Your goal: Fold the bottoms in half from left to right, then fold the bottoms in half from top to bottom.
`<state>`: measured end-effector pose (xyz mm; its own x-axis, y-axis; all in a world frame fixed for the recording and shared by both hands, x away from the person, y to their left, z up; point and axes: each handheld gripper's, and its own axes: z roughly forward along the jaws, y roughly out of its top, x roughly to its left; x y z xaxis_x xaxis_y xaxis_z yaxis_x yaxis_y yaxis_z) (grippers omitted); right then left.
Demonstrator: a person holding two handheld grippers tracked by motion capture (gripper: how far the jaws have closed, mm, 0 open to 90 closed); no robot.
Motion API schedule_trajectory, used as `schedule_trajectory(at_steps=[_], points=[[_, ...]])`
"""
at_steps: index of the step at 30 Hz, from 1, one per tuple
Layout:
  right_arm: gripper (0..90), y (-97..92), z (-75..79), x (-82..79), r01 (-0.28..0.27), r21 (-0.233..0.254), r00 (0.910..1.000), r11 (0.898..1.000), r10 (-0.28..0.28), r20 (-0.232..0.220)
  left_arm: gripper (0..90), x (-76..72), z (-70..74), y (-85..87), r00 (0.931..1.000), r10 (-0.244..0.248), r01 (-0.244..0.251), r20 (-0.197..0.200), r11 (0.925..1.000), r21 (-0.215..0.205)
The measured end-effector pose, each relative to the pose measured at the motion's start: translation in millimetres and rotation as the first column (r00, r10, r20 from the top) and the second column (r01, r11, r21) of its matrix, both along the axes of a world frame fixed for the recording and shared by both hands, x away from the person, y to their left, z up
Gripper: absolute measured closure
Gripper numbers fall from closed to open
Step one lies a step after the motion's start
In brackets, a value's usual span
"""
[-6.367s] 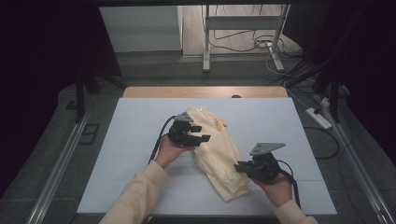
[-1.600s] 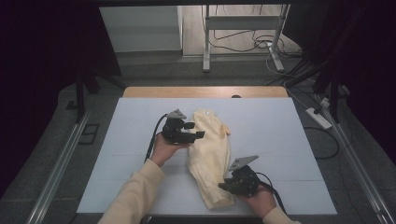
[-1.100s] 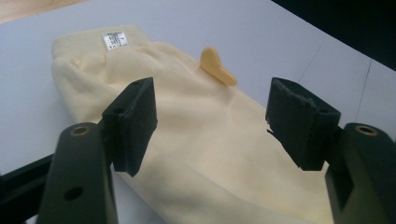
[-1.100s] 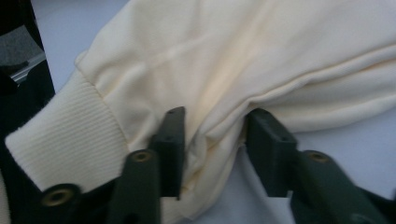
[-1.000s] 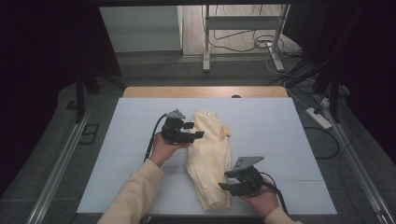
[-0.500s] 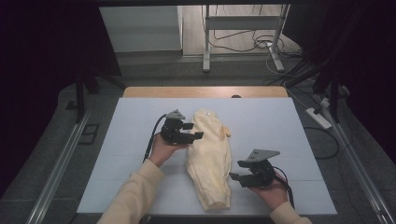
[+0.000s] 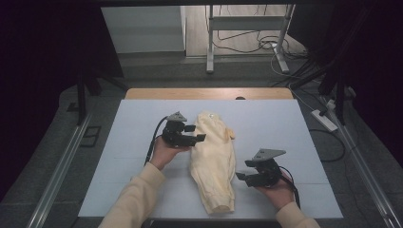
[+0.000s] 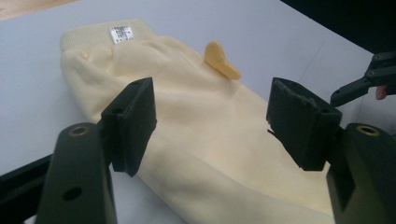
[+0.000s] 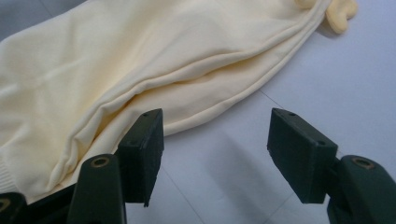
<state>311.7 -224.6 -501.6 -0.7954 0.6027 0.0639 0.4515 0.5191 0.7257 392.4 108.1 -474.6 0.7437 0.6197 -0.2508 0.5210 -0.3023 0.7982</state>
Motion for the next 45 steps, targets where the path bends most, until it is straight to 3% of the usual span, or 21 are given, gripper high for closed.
schedule_trajectory(at_steps=[25, 33, 45], points=[[33.6, -1.1, 1.8, 18.2, 0.015, 0.015, 0.9999, 1.0, -0.015, -0.001, 32.4, 5.7, -2.3, 5.0, 0.9999, 0.012, -0.012, -0.005, 0.9999, 0.003], [32.6, 1.3, 11.4, 36.1, 0.024, 0.028, 0.9997, 0.999, -0.024, 0.011, 31.9, 14.2, -2.8, 8.1, 0.9997, 0.022, -0.022, -0.007, 0.9997, 0.008], [31.9, 18.4, 21.0, 72.8, 0.052, 0.051, 0.9985, 0.997, -0.053, 0.012, 31.6, 33.3, 2.5, 9.5, 0.9993, 0.037, -0.037, -0.004, 0.9976, 0.06]])
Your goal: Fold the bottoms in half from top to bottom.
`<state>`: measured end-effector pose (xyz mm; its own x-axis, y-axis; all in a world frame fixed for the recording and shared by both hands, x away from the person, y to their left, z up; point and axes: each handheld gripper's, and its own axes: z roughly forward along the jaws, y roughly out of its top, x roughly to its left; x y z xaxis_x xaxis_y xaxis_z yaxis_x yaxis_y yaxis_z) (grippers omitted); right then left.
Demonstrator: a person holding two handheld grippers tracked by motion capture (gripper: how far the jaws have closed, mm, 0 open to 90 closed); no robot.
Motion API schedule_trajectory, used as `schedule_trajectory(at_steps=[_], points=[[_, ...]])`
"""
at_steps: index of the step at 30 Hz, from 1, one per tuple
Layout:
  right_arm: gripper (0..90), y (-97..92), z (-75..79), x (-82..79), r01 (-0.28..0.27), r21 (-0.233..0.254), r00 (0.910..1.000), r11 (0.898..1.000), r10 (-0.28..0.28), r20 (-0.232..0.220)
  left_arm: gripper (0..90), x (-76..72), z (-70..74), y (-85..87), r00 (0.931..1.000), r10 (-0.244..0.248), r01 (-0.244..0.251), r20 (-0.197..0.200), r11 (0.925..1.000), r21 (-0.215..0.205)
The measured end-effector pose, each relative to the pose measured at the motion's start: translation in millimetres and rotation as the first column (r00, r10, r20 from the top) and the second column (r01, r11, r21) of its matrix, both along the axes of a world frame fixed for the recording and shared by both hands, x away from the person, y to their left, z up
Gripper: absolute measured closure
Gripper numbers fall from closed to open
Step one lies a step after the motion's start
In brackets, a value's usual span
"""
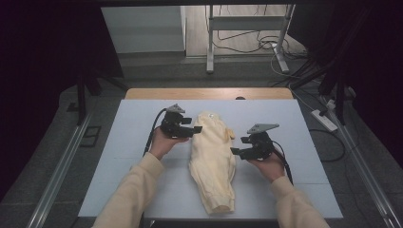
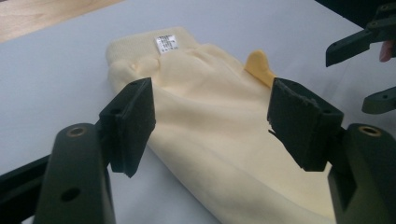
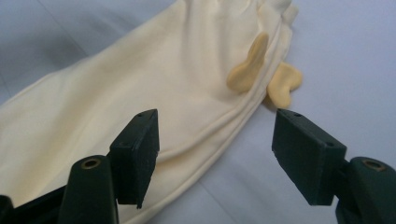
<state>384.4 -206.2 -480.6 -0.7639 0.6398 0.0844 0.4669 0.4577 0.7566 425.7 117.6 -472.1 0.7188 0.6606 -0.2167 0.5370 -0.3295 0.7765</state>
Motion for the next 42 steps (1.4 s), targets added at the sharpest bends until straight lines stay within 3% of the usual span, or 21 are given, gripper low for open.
schedule_trajectory(at_steps=[14, 22, 31, 42], points=[[31.9, 7.4, 3.4, 34.7, 0.037, 0.039, 0.9993, 0.999, -0.037, -0.004, 31.4, 16.2, -2.1, -2.1, 0.9998, 0.018, -0.018, -0.007, 0.9991, 0.038], [31.9, 14.2, 4.7, 56.2, 0.051, 0.014, 0.9987, 0.999, -0.051, -0.005, 31.3, 27.0, -10.7, -0.4, 0.9983, 0.043, -0.041, -0.04, 0.9986, 0.034], [32.0, 22.9, -0.7, 76.4, 0.068, 0.019, 0.9973, 0.998, -0.068, -0.028, 31.3, 38.0, -15.2, -3.2, 0.9973, 0.052, -0.048, -0.052, 0.9968, 0.064], [32.0, 36.3, -7.0, 95.5, 0.068, 0.001, 0.9971, 0.998, -0.068, -0.036, 31.6, 46.3, -23.9, -8.4, 0.9966, 0.051, -0.046, -0.066, 0.9964, 0.071]])
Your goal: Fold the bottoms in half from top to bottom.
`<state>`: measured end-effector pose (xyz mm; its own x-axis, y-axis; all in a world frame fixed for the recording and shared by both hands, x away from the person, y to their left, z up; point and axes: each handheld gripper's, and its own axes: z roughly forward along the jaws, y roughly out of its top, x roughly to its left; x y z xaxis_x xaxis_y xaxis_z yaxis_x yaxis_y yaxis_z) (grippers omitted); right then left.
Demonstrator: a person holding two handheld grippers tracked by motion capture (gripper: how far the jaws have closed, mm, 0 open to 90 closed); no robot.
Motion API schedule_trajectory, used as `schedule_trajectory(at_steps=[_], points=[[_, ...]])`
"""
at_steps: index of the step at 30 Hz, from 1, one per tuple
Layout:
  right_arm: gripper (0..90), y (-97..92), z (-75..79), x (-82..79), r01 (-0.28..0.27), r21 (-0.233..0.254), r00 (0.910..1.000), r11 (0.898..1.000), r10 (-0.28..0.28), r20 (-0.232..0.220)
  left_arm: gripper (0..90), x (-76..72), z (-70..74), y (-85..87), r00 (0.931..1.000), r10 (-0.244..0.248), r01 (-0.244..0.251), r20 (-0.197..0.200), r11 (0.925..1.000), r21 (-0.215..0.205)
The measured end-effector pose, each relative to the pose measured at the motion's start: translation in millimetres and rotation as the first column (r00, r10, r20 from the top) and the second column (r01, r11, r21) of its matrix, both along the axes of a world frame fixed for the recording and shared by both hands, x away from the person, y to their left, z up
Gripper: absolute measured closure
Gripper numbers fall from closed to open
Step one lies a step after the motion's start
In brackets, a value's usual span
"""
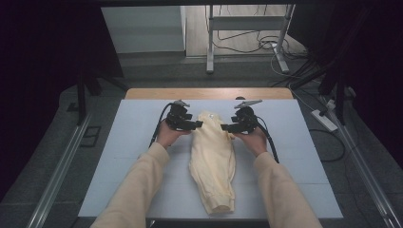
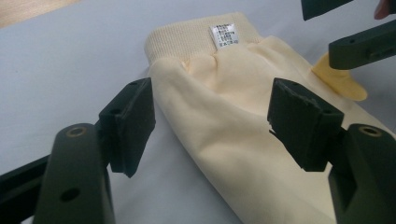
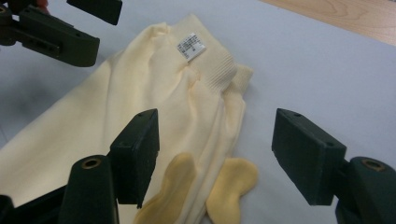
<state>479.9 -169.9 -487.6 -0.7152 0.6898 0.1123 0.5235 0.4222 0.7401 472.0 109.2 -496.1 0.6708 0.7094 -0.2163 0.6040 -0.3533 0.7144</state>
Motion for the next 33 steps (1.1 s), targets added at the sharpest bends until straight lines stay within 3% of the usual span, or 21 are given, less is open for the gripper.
schedule_trajectory(at_steps=[19, 23, 28, 33], points=[[32.3, 18.5, -18.1, 16.0, -0.017, -0.082, 0.9992, 0.997, 0.014, -0.038, 32.1, 14.0, -24.4, -8.2, 0.9985, 0.012, -0.011, -0.053, 0.9995, 0.028], [32.6, 20.4, -21.9, 19.7, -0.01, -0.093, 0.999, 0.996, 0.006, -0.043, 32.6, 15.9, -29.5, -10.6, 0.9978, 0.016, -0.012, -0.064, 0.9985, 0.052], [32.8, 20.7, -29.5, 23.0, -0.001, -0.102, 0.9974, 0.995, -0.007, -0.072, 32.6, 18.4, -36.0, -11.0, 0.9941, 0.021, -0.015, -0.107, 0.9986, 0.051], [37.3, 21.3, -32.4, 23.3, -0.015, -0.097, 0.9963, 0.995, 0.007, -0.086, 35.5, 17.6, -36.2, -12.1, 0.9942, 0.007, -0.002, -0.107, 0.9989, 0.047]])
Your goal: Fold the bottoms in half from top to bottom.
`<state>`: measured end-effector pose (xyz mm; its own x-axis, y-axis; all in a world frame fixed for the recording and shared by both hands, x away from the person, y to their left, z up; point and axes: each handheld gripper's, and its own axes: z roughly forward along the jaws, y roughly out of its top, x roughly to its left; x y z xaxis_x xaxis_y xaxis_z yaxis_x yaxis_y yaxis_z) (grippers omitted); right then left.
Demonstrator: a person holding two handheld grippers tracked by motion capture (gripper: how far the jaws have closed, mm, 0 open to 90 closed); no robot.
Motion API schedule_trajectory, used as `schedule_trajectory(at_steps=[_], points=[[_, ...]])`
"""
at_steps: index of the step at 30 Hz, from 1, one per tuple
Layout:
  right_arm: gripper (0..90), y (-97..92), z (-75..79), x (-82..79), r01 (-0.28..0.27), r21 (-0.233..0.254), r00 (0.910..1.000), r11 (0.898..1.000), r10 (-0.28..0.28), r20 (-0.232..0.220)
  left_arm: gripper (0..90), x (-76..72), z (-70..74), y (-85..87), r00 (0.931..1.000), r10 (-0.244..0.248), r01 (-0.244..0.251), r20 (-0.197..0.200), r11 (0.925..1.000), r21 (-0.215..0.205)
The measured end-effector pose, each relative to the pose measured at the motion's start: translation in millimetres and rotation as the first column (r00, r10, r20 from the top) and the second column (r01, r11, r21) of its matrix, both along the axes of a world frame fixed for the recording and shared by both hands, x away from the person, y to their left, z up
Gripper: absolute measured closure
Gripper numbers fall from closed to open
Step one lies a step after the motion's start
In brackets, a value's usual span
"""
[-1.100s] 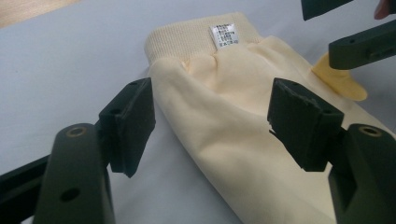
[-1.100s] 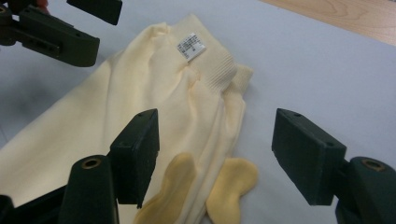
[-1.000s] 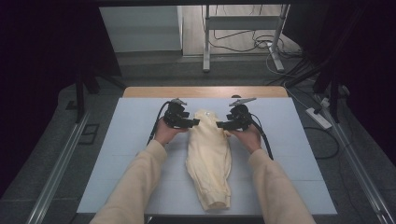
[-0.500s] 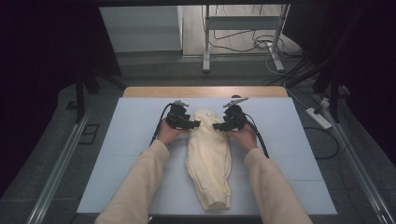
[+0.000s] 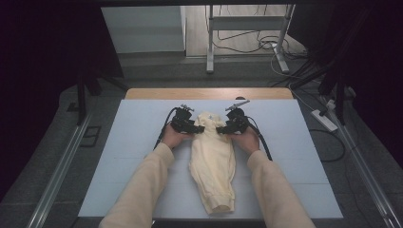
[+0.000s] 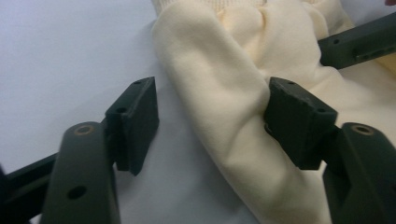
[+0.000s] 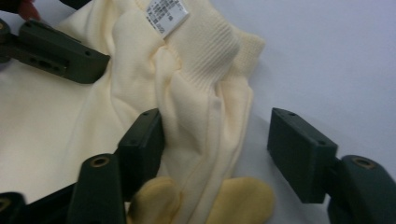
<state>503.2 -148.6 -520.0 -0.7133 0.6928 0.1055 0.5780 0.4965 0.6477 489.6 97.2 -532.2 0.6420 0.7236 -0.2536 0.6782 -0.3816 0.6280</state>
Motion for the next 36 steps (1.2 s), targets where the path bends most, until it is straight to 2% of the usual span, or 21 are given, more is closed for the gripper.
schedule_trajectory(at_steps=[3, 8, 11, 13, 20, 28, 36], points=[[41.4, 0.5, -0.2, -0.4, -0.01, 0.003, 0.9999, 1.0, 0.01, -0.002, 44.9, -0.9, -0.1, -2.2, 0.9997, -0.025, 0.025, -0.008, 0.9996, -0.01], [62.2, 1.4, 0.8, -1.8, -0.038, 0.03, 0.9983, 0.999, 0.039, -0.043, 63.6, -2.2, -0.2, -4.1, 0.9982, -0.052, 0.051, -0.031, 0.9983, -0.027], [71.1, 1.2, 0.9, -2.2, -0.051, 0.053, 0.996, 0.997, 0.055, -0.07, 72.2, -2.9, 0.0, -3.8, 0.9966, -0.071, 0.07, -0.041, 0.9971, -0.031], [74.3, 1.8, 1.8, -3.2, -0.063, 0.048, 0.9957, 0.997, 0.066, -0.065, 75.6, -3.7, 0.4, -3.3, 0.9959, -0.084, 0.083, -0.034, 0.9961, -0.028], [77.1, -0.4, 7.6, -4.7, -0.078, 0.046, 0.9953, 0.996, 0.081, -0.053, 78.3, -6.0, 7.5, -2.3, 0.9947, -0.103, 0.103, 0.001, 0.9944, -0.027], [77.2, -2.9, 28.7, -10.9, -0.093, 0.034, 0.9955, 0.995, 0.092, 0.019, 78.3, -8.7, 26.1, -0.6, 0.9927, -0.108, 0.111, 0.053, 0.9926, -0.049], [77.2, -7.3, 39.6, -13.6, -0.09, 0.039, 0.995, 0.995, 0.088, 0.047, 78.4, -11.4, 38.7, -3.1, 0.9896, -0.115, 0.119, 0.086, 0.9918, -0.044]])
